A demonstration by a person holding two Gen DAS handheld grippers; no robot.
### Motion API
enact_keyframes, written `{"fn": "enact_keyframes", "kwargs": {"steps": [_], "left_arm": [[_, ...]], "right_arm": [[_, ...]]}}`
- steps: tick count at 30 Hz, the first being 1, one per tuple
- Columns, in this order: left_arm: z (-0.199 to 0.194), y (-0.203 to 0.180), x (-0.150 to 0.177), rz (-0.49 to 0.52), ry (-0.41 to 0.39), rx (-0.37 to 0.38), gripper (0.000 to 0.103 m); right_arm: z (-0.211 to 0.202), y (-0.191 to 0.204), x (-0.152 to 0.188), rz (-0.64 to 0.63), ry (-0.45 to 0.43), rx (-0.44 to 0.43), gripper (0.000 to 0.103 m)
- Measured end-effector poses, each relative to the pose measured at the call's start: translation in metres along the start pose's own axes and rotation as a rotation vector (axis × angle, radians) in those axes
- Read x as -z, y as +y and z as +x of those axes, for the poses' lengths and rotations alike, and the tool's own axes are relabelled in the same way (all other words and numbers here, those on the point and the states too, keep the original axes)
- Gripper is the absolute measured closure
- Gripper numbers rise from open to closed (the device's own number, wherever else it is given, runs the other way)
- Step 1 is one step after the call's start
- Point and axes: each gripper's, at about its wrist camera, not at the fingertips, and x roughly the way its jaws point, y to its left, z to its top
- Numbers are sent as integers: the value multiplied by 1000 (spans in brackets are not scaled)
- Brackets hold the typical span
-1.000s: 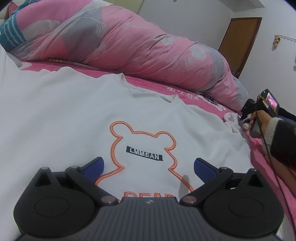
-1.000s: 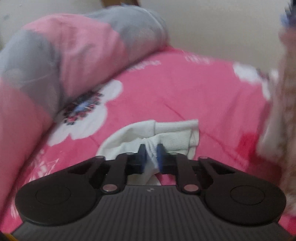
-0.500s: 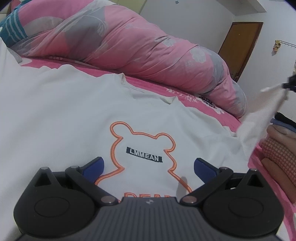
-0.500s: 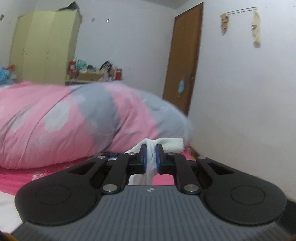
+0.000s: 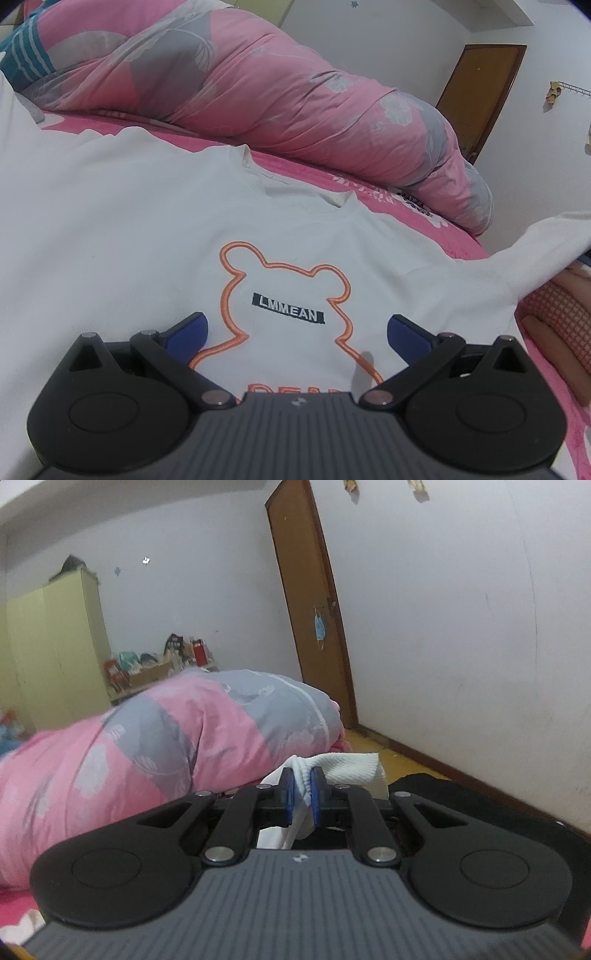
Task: Fold clothes
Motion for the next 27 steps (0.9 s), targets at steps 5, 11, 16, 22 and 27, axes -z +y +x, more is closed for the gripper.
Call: {"fn": "enact_keyframes", "kwargs": {"steps": [5,11,16,22,27], "left_arm": [[0,0,0,1,0,-1,0],[0,0,0,-4,-1,3,0],[0,0,-1,-9,-3,6,0],[-1,2,-1,-23,-8,16,0],[-1,3,-1,-32,-12,25,0]], "right_arm": [[9,-45,16,215,133,-13,85],[-29,-52,13,309,59,7,73],[-83,14,16,41,-15,-106,72],[-42,144,56,-256,238,-365,74],[73,212,121,-362,567,-342,74]]}}
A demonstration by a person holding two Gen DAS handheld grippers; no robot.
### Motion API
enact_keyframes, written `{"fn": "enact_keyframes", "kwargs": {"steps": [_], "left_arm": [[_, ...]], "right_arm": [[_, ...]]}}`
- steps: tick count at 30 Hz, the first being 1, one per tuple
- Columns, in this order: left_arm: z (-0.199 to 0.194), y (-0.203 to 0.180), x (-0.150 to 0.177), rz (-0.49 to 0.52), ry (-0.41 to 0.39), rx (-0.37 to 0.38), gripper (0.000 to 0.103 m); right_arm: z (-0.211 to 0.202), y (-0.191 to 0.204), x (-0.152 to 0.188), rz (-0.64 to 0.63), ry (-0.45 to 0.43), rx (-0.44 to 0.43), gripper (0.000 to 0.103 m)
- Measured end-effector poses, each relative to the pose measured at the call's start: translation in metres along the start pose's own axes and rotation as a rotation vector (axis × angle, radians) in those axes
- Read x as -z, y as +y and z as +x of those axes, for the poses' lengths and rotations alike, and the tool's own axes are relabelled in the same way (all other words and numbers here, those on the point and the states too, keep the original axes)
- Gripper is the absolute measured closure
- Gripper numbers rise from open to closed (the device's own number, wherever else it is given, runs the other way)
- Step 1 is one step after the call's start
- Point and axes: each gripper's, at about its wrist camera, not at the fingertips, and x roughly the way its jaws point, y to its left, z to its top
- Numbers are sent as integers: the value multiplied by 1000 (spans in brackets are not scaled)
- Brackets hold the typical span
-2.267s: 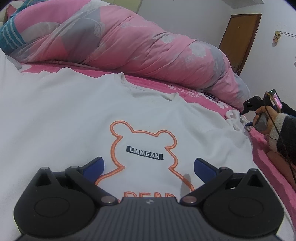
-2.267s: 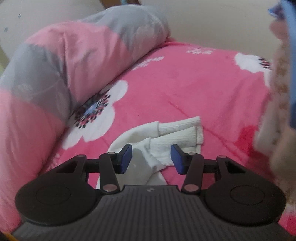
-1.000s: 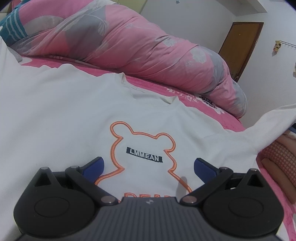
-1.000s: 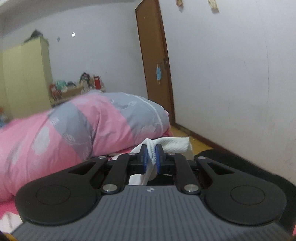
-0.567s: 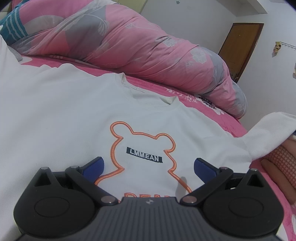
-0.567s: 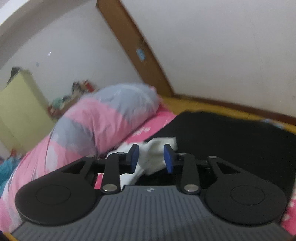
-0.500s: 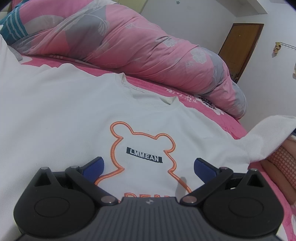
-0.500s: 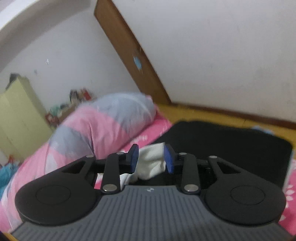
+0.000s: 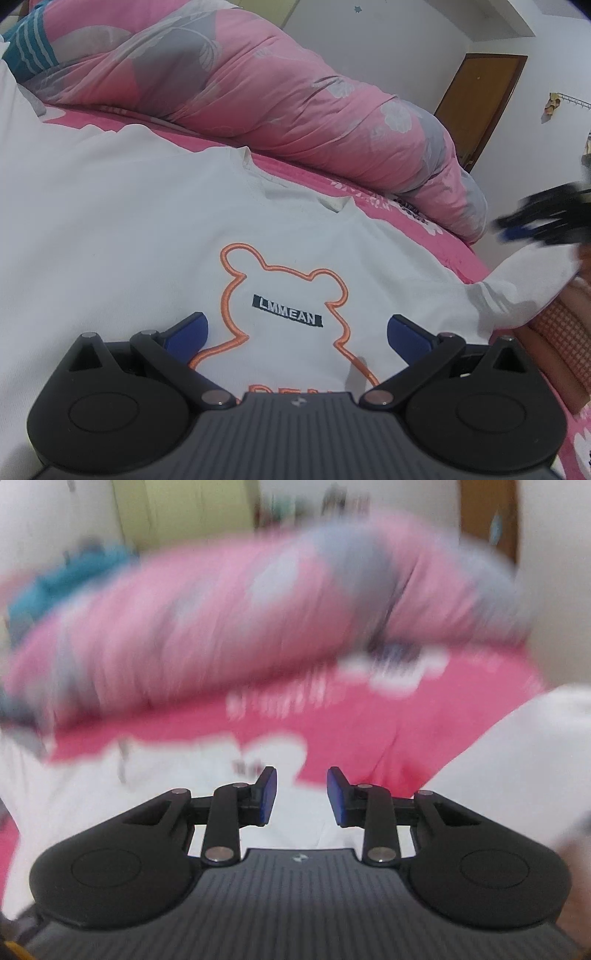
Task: Fold clothes
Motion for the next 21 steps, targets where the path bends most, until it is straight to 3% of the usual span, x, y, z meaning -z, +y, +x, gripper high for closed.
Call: {"fn": "enact_keyframes", "kwargs": {"steps": [2,4,6,11,13,15,21], "left_arm": [[0,1,0,-3,-1,3,0],[0,1,0,-6,-2,6,0],[-1,2,0,-10,-4,10,0],[-2,3,0,-21,-10,21,0],[-2,3,0,-22,-11,22,0],[-2,4,0,-23,-12,22,0],[-2,4,1,-26,-15,22,0]], "right_arm": [[49,2,-5,-28,98,37,74],[84,0,-5,-80,156,66,65],[107,0,-4,-153,159,111,43],[138,-2,4,-214,244,85,39],[139,-1,9,-216,241,90,45],[134,2,10,-224,213,91,97],[120,15,20,-311,86,168,98]]}}
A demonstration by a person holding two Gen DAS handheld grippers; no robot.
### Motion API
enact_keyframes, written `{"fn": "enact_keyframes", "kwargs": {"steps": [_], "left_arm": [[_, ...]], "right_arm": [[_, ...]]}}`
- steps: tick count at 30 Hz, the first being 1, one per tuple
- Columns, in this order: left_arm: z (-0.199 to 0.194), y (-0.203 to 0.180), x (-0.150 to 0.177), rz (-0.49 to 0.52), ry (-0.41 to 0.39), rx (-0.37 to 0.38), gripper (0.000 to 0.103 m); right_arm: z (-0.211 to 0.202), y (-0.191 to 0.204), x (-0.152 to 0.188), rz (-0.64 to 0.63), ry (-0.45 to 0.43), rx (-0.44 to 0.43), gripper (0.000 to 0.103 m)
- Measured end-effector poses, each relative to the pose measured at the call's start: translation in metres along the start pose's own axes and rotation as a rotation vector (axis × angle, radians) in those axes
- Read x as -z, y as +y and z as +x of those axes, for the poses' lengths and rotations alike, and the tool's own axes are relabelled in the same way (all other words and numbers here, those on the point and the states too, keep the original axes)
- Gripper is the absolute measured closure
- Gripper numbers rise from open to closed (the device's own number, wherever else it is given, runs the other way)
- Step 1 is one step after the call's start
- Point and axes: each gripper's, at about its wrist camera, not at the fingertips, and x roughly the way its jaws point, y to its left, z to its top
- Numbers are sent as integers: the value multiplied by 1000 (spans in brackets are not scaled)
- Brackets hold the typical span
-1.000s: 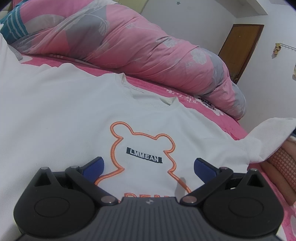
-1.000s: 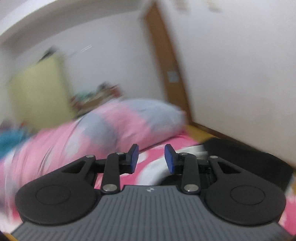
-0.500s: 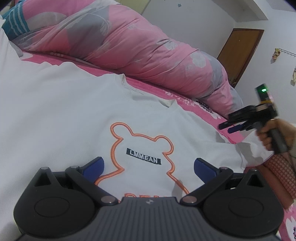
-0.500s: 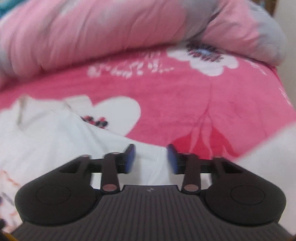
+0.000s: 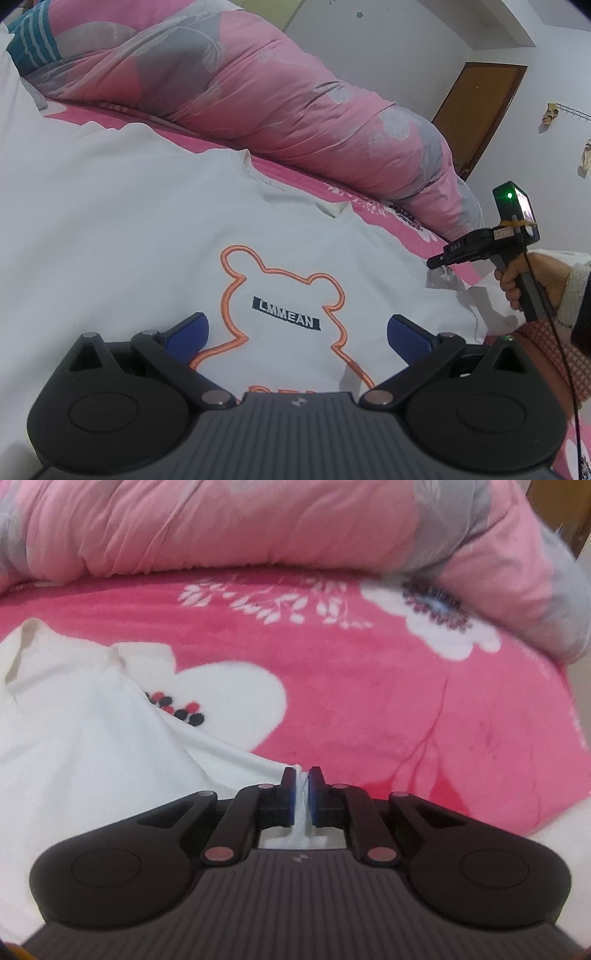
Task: Fold clothes
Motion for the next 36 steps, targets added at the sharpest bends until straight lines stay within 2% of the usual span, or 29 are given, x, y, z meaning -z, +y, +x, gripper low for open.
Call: {"fn": "enact_keyframes", "kwargs": {"steps": [8,11,13,15,17,20,21,23,28,33,35,36], "left_arm": [[0,1,0,-2,-2,2,0],[-1,1,-1,-6,-4,5,0],[-2,1,-1,-7,-4,5,0],[-2,1,-1,-8,-3,5,0],[-3,1,-1,-10,-6,7,0],[-4,2,-1,-16,-12,13,0],[-5,3,-1,-17,-13,14,0],[-5,3,-1,-18,-13,15,0],[-5,4,-1,-22,-15,17,0],[-4,5,-1,-26,-17,21,0],[-4,4,-1,-29,-18,23,0],[-4,4,-1,-29,-18,23,0]], "right_arm": [[28,12,15,-60,-44,169,98],[24,18,7,-83,-52,240,96],[11,23,-1,-106,-95,256,96],[-5,27,-8,-101,-138,209,96],[-16,35,-14,-100,-160,125,95],[-7,47,-21,-70,-92,-91,96],[3,54,-22,-70,-63,-122,96],[31,61,-24,-65,-20,-97,95],[59,39,-44,159,-69,-56,95],[31,40,-50,185,-121,-168,93],[26,41,-53,222,-104,-257,92],[26,41,-55,237,-100,-291,88]]}}
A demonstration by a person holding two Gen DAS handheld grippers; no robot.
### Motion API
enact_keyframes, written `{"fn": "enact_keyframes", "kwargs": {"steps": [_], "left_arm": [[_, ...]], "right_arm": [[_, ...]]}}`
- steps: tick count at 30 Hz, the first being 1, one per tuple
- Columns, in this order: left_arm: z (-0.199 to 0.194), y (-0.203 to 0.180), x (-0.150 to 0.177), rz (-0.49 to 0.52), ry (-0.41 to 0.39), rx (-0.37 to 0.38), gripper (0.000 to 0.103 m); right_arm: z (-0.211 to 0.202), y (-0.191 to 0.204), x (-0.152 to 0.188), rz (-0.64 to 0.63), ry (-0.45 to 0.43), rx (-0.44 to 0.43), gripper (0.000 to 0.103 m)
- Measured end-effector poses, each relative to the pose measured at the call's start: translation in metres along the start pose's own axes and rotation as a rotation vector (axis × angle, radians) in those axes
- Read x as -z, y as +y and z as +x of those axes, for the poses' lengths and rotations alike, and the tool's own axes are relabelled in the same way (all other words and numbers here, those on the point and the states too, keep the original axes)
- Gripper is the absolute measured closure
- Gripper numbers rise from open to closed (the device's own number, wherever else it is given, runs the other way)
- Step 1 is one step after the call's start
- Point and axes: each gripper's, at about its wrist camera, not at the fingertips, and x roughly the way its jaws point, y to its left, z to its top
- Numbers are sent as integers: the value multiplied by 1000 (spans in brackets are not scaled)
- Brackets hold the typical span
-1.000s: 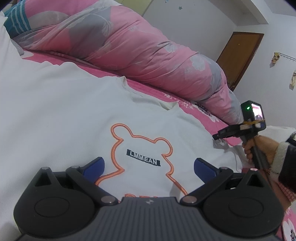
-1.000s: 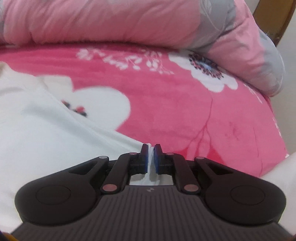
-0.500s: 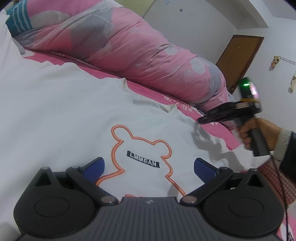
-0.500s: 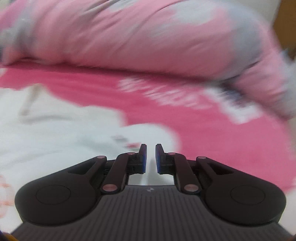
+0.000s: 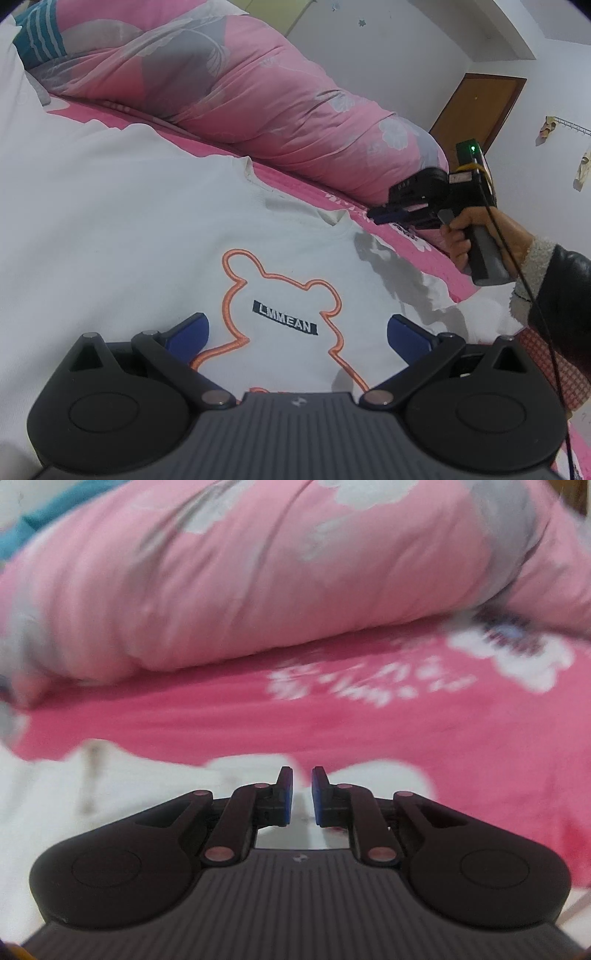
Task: Fold clothes
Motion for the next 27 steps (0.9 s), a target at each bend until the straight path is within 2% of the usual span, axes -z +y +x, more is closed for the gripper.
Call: {"fn": "enact_keyframes", "kwargs": {"steps": [1,3,5,7,8,9,11,15,20,22,23,24,27], "left_arm": [[0,0,0,0,0,0,0],[0,0,0,0,-1,0,0],[0,0,1,0,-1,1,0],[-1,0,1,-1,-2,2,0],[-1,0,1,-2,-2,2,0],[-1,0,1,-3,-3,4,0],[-1,0,0,-5,-4,6,0],[-3,1,1,-7,-6,9,0],[-3,0,2,-8,-7,10,0],[-4,0,2,-9,-7,11,0],[-4,0,2,-9,-6,11,0],[-4,1,2,-9,-6,11,0],[-4,1,2,-9,-5,10,0]], "right_arm": [[2,2,-2,12,0,-26,85],[10,10,-7,18,-3,-45,68],[23,22,-8,-12,21,-43,64],[35,32,-6,-57,55,-32,67],[41,37,-6,-76,67,-36,89],[43,40,-5,-89,69,-46,98],[41,48,-1,-134,29,-26,98],[43,61,7,-259,-57,75,98],[67,70,17,-337,-101,181,97],[69,63,13,-271,-121,181,93],[67,56,8,-204,-131,175,88],[60,46,4,-134,-145,168,87],[20,17,-3,17,-212,138,84]]}}
